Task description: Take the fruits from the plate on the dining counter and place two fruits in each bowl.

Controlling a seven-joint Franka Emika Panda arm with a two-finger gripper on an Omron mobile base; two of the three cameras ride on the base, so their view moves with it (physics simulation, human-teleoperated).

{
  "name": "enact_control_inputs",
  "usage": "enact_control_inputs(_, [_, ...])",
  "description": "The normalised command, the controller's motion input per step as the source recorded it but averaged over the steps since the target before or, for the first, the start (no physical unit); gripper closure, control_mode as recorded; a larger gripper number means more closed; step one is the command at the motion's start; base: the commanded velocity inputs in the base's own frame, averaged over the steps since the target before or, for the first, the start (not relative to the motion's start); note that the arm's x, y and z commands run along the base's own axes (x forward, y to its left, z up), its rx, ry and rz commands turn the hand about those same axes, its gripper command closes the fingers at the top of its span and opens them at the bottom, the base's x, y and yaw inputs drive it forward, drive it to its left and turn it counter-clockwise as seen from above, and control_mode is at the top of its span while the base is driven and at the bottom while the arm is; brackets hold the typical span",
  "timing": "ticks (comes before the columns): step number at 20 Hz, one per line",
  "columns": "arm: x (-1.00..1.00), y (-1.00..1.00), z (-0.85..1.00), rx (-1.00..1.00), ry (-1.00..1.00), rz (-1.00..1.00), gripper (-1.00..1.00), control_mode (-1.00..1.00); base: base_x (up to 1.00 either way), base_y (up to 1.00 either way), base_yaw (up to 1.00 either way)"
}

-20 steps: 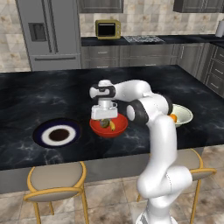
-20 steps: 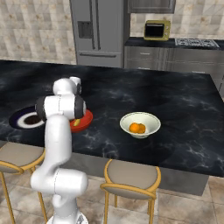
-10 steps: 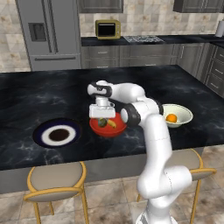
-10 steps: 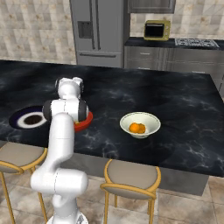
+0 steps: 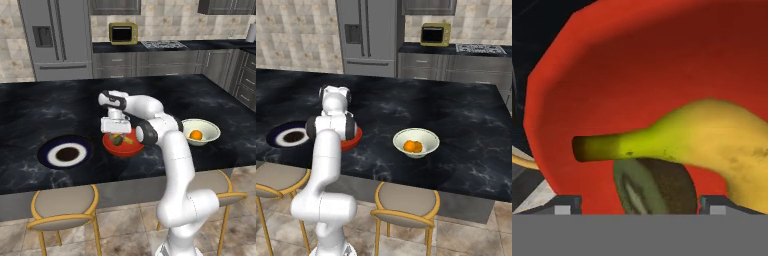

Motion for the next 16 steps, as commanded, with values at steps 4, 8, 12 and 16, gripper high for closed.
enact_control_inputs(4, [-0.34,-0.10,0.34,0.00,0.00,0.00,-1.00,-1.00,0.00,0.00,0.00])
enact_control_inputs(8, [-0.68,-0.29,0.49,0.00,-0.04,0.00,-1.00,-1.00,0.00,0.00,0.00])
enact_control_inputs(12, [-0.88,-0.37,0.35,0.00,-0.17,0.00,-1.00,-1.00,0.00,0.00,0.00])
enact_control_inputs(16, [-0.98,-0.17,0.22,-0.05,-0.20,-0.02,-1.00,-1.00,0.00,0.00,0.00])
